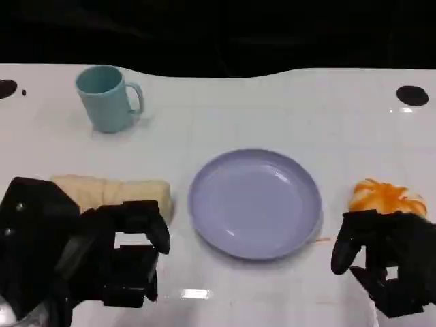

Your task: Grasp the towel on the left side of the plate with the left hand and place it into the plate.

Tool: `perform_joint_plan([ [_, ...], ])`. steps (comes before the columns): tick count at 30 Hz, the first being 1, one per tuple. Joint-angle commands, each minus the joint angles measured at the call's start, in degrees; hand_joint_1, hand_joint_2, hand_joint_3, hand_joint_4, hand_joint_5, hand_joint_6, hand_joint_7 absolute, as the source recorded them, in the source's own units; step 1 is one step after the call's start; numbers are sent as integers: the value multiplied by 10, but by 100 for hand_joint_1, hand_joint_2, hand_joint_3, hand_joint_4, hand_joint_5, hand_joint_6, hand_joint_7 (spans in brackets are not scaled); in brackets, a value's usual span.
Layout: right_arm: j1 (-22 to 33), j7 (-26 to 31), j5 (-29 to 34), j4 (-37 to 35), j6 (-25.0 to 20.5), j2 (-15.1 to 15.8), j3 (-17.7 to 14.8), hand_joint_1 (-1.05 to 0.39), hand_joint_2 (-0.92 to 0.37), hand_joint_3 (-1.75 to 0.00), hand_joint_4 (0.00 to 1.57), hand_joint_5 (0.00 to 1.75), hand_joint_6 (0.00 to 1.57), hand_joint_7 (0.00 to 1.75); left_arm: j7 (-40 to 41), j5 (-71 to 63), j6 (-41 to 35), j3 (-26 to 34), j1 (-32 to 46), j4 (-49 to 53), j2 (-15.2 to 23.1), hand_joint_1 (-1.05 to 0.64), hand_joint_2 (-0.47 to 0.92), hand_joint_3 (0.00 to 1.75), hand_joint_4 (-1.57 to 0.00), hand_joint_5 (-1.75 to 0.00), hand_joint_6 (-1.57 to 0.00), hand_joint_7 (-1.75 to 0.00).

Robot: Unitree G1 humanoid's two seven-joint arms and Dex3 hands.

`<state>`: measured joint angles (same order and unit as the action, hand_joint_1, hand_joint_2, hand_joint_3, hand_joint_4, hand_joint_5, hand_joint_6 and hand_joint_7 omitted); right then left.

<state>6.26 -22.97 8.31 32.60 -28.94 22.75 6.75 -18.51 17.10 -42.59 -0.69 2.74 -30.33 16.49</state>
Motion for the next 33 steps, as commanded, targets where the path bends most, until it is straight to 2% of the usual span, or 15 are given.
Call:
perform_joint_plan([
  [1,-4,4,-1,1,2,3,-3,3,-58,-107,72,175,68,148,9,-10,3,1,1,-1,7,0,43,144,-90,-175,-80,-158],
  [10,-6,5,-2,6,-14,1,-2,3,-58,-107,73,175,68,148,6,-9,6,3,1,2,3,0,43,144,-90,-175,-81,-158],
  [27,-5,6,-7,0,1,-1,-2,3,-57,-109,73,175,69,149,6,-14,15,3,0,5,6,0,42,145,-89,-175,-82,-156],
  [31,-6,8,-7,2,-2,-3,0,3,-58,-109,72,175,68,149,14,-30,47,4,7,8,-1,0,41,143,-83,-175,-79,-153],
  [33,-7,9,-8,2,-3,-6,0,3,-57,-109,73,175,68,149,17,-27,50,10,8,11,-6,-2,45,136,-77,-174,-75,-147],
])
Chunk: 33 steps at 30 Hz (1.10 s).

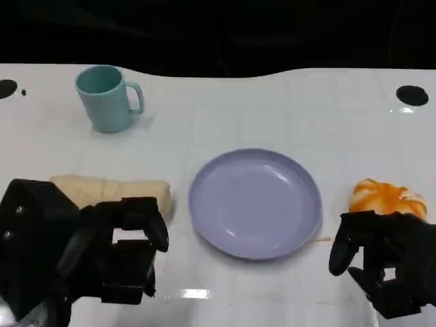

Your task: Grasp the towel on the left side of the plate with the left hand and place it into the plate.

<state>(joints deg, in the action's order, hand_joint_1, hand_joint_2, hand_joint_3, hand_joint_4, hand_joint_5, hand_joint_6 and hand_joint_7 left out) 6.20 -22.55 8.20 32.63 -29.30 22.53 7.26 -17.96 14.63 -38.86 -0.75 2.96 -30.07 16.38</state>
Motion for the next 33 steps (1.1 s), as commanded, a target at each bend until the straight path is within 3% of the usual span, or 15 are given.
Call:
perform_joint_plan([
  [1,-6,5,-7,1,1,-5,-5,3,-57,-109,73,175,68,149,11,-1,14,12,6,9,-6,-2,47,134,-75,-174,-74,-145],
  [2,-7,5,-5,3,0,-5,-3,3,-57,-109,73,175,68,149,11,-9,29,11,7,13,-4,-3,47,133,-74,-173,-73,-144],
  [8,-13,7,2,10,-9,-4,6,2,-57,-109,73,175,68,148,11,-54,103,6,9,31,4,-12,65,90,-60,-130,-63,-89],
  [10,-14,7,2,9,-9,-4,7,3,-57,-109,73,175,68,148,12,-72,126,5,2,37,9,-24,84,44,-56,-110,-62,-64],
  [12,-15,7,1,10,-10,-5,8,3,-57,-108,73,175,68,147,12,-98,140,-1,-7,39,21,-31,90,27,-54,-96,-63,-45],
  [17,-15,8,-1,13,-11,-8,9,3,-57,-108,74,175,69,147,-33,-164,166,-27,-46,56,97,-42,92,19,-27,-73,-43,-20],
  [20,-17,8,4,12,-10,-6,12,3,-57,-108,73,175,69,147,-45,-206,184,-44,-67,70,131,-44,92,13,-19,-61,-37,-10],
  [26,-18,7,4,10,-8,-7,12,2,-57,-107,73,175,69,145,-47,-279,232,-75,-107,113,160,-42,92,3,-16,-45,-32,-2],
  [33,-15,8,2,10,-4,-8,11,2,-57,-108,74,175,70,145,-54,-424,265,-151,-183,185,189,-53,92,3,-10,-37,-24,0],
])
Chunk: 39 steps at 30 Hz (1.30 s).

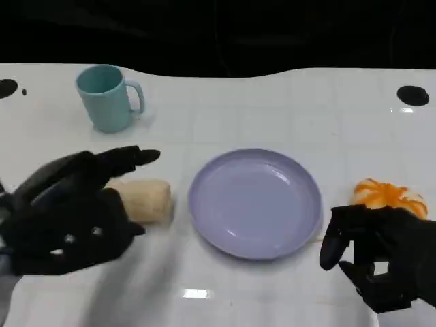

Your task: Grasp the towel on the left side of the plate with the left hand and place it into the plate.

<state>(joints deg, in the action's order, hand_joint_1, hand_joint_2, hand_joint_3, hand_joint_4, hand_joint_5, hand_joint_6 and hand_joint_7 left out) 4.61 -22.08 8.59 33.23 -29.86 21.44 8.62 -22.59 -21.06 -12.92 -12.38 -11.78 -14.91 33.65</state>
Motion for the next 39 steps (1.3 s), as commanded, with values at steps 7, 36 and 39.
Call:
perform_joint_plan([
  [7,1,5,-1,6,-2,1,-2,2,-56,-109,74,175,70,146,8,-141,17,-82,-95,147,-12,-52,92,2,-13,-37,-25,-1],
  [36,9,6,5,27,-20,7,0,1,-56,-109,76,175,71,144,166,-165,170,-135,-279,700,-134,-28,92,19,-79,-32,-90,-12],
  [39,9,4,4,30,-25,7,0,1,-56,-109,76,175,71,143,247,-137,196,-105,-265,718,-144,-18,86,39,-84,-140,-104,-43],
])
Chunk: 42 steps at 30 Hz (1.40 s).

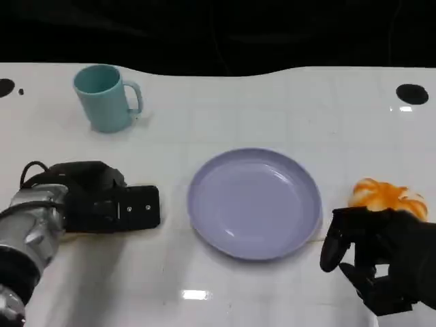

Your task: Grasp the towel on the left side of the plate with the left hand and place it into the plate.

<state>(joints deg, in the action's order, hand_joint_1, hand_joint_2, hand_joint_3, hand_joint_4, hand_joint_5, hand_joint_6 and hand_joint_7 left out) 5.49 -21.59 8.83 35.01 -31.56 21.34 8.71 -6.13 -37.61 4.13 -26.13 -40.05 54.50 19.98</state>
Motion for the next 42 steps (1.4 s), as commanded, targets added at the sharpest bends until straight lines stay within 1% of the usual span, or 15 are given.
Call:
perform_joint_plan([
  [1,0,-1,1,13,-9,8,-1,1,-56,-109,75,175,71,143,103,33,30,39,21,28,-10,-18,77,56,-89,-161,-94,-87],
  [3,0,0,1,14,-9,8,-2,1,-56,-109,75,175,71,143,130,40,32,46,26,31,-14,-18,66,80,-91,-172,-79,-142],
  [4,1,0,2,13,-9,9,-2,1,-56,-109,75,175,71,143,137,42,32,49,27,29,-16,-17,64,86,-90,-173,-75,-155],
  [6,1,-1,2,13,-8,9,-2,1,-56,-108,75,175,71,143,147,44,30,50,30,21,-17,-17,63,89,-87,-174,-67,-169],
  [9,0,-2,0,11,-6,11,-2,1,-56,-108,74,175,71,142,144,54,22,57,32,6,-21,-17,63,88,-86,-175,-63,-172],
  [14,-2,-1,1,13,-13,9,0,2,-56,-108,74,175,71,143,131,75,11,73,41,-30,-29,-17,61,89,-89,-175,-69,-162],
  [18,-3,0,1,15,-16,8,3,2,-57,-108,74,175,71,143,121,100,14,90,54,-68,-36,-16,52,105,-90,-175,-71,-163],
  [22,-1,0,4,18,-16,10,5,2,-57,-108,75,175,71,143,115,110,13,96,64,-111,-39,-17,46,116,-91,-175,-73,-164],
  [27,0,0,6,16,-10,11,6,1,-56,-107,74,175,71,143,111,93,32,78,67,-168,-37,-17,45,118,-92,-175,-72,-171],
  [32,-2,-2,7,20,-22,10,9,0,-57,-107,74,175,71,142,89,74,40,59,68,-234,-38,-21,48,112,-91,-175,-65,-174],
  [33,-2,-2,7,21,-24,10,9,0,-57,-107,74,175,71,142,83,72,36,57,68,-243,-39,-21,52,100,-90,-175,-68,-160],
  [34,-2,-1,8,23,-27,10,10,0,-57,-107,74,175,71,142,82,67,39,52,68,-251,-40,-21,56,91,-90,-175,-71,-153],
  [37,-2,-1,8,28,-33,10,11,0,-57,-106,74,175,71,142,80,54,39,42,67,-271,-49,-18,52,99,-90,-175,-66,-170],
  [40,-1,-1,9,32,-37,10,12,0,-57,-106,74,175,71,142,78,44,41,33,66,-284,-56,-16,48,106,-89,-175,-67,-174],
  [42,0,-1,7,35,-41,10,12,0,-57,-105,74,175,71,143,75,35,43,22,63,-290,-65,-16,50,99,-87,-175,-64,-174],
])
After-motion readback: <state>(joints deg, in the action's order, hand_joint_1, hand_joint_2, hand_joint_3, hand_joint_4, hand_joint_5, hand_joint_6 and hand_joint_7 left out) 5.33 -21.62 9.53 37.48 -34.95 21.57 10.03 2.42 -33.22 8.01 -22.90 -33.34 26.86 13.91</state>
